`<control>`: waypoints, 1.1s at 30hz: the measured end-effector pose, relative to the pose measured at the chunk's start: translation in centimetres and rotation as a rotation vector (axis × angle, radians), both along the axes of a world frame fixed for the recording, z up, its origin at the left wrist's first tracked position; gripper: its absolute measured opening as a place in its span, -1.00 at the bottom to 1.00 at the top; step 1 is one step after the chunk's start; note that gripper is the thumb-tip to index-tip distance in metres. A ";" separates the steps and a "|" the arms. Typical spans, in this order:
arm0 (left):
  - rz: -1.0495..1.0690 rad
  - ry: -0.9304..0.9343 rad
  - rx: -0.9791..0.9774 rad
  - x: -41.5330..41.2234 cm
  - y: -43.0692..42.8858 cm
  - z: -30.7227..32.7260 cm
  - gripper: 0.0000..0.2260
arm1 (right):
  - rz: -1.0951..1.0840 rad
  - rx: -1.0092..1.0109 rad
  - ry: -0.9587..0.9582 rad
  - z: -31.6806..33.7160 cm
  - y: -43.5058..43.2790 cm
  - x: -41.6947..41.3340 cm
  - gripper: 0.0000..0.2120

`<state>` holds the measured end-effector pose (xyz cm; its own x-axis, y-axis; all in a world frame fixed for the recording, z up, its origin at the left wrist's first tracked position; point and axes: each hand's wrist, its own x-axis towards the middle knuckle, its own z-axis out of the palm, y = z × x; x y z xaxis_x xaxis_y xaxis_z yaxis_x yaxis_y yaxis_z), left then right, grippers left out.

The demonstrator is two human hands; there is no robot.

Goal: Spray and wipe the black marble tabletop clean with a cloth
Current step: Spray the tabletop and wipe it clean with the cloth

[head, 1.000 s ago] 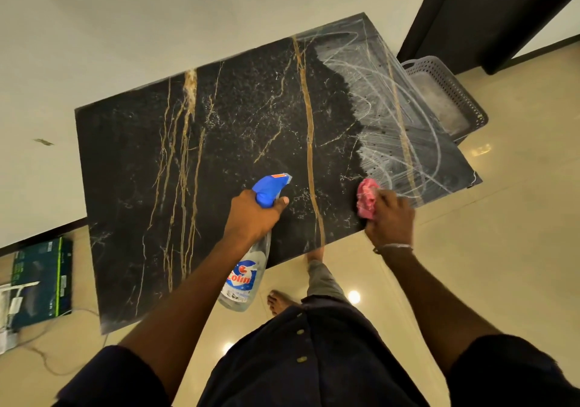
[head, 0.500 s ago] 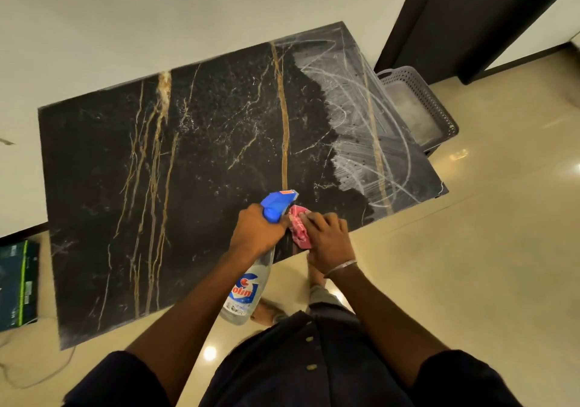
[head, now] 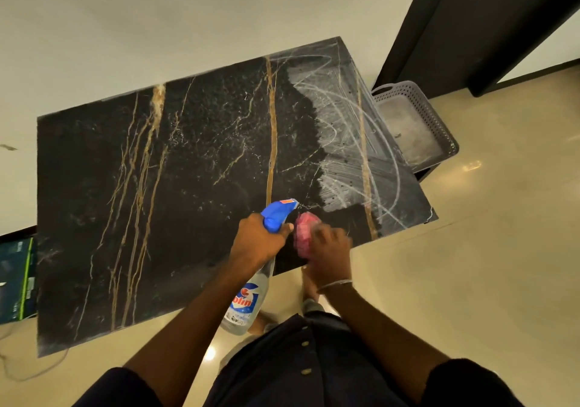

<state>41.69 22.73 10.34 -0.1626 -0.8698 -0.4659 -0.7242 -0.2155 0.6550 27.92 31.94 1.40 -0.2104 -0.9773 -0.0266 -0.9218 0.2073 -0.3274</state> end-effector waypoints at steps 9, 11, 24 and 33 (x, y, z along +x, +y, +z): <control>0.053 0.019 -0.006 -1.9 -0.6 0.7 -0.80 | 0.061 0.011 0.125 0.4 -2.0 -9.4 -0.45; 0.060 0.035 -0.013 -1.9 -0.8 1.1 -0.82 | -0.053 0.067 0.147 0.7 -2.5 -11.8 -0.41; 0.128 0.069 -0.108 -0.8 -1.8 3.1 -0.84 | 0.596 0.088 0.135 0.4 -5.1 -0.2 -0.36; 0.077 0.064 -0.136 0.9 -5.2 3.5 -0.85 | 0.005 0.112 0.192 0.7 -6.4 -9.8 -0.42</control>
